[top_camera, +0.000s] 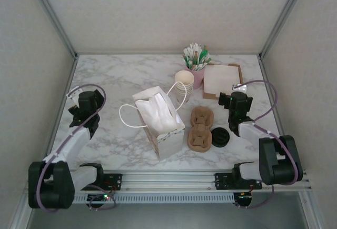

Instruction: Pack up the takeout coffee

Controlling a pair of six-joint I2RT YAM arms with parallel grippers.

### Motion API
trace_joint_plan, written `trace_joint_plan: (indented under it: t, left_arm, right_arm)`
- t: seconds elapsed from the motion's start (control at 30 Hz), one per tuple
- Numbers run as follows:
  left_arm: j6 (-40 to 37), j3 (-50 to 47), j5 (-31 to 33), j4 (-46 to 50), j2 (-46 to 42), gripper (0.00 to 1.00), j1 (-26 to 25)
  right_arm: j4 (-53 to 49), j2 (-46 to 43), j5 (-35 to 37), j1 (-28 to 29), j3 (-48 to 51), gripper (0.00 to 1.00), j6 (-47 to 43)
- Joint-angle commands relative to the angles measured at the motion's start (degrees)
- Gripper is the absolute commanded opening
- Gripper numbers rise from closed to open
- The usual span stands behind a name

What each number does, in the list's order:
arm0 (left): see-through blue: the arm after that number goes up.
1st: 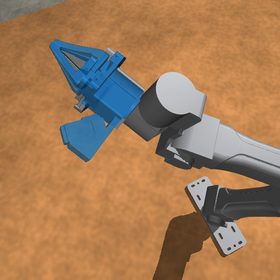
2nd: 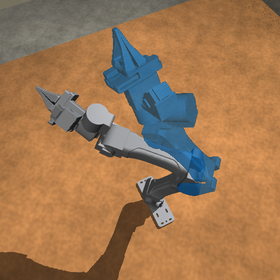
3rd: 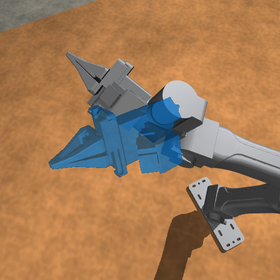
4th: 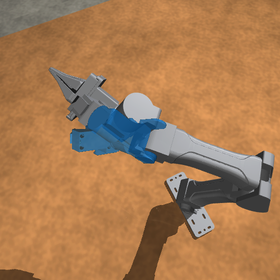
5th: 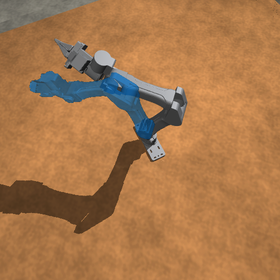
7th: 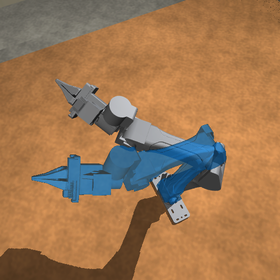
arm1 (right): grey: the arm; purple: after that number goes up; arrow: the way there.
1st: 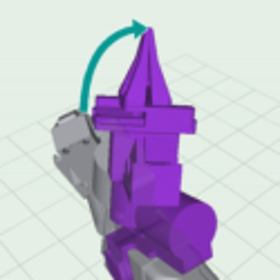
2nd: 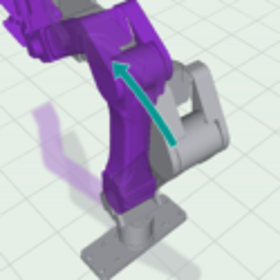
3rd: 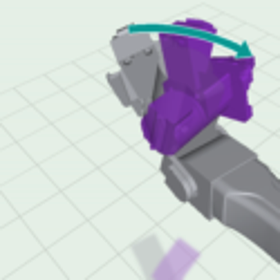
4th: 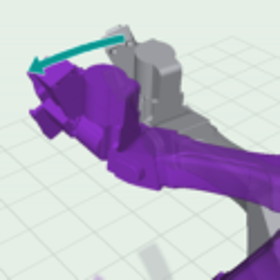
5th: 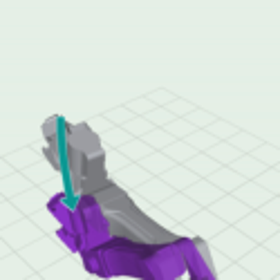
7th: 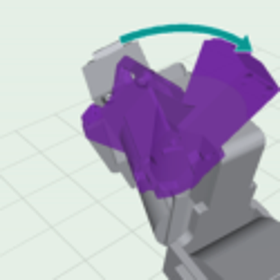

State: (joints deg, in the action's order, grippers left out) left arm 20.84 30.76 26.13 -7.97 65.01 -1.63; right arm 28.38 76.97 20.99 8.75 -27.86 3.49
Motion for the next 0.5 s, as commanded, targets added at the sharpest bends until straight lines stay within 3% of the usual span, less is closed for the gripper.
trace_joint_plan:
  t: [0.0,0.2,0.33,0.4,0.43,0.47]
  left_arm:
    - [-5.69,-2.07,-1.81,-6.81,4.18,1.00,0.53]
    - [-9.82,-5.95,-7.11,-23.69,12.18,1.00,-0.11]
    - [-12.67,-2.84,-5.24,-21.58,14.77,1.00,-1.69]
    - [-14.84,-3.75,-6.04,-24.62,14.82,1.00,-2.23]
    - [-16.10,-4.66,-6.91,-26.69,14.64,1.00,-2.33]
    - [-17.01,-5.85,-7.47,-29.65,14.79,1.00,-2.38]
  right_arm:
    - [7.22,4.27,-3.30,-0.28,1.26,0.99,-2.11]
    - [10.73,9.36,-3.53,-0.75,0.41,0.99,-2.44]
    - [12.90,9.30,-4.89,-1.66,1.63,0.99,-1.78]
    - [16.90,9.91,-5.96,-2.64,4.92,0.99,-0.71]
    - [23.71,11.81,-5.89,-2.79,6.81,0.99,-1.12]
    - [23.08,12.07,-4.93,-2.36,6.79,0.99,-1.42]
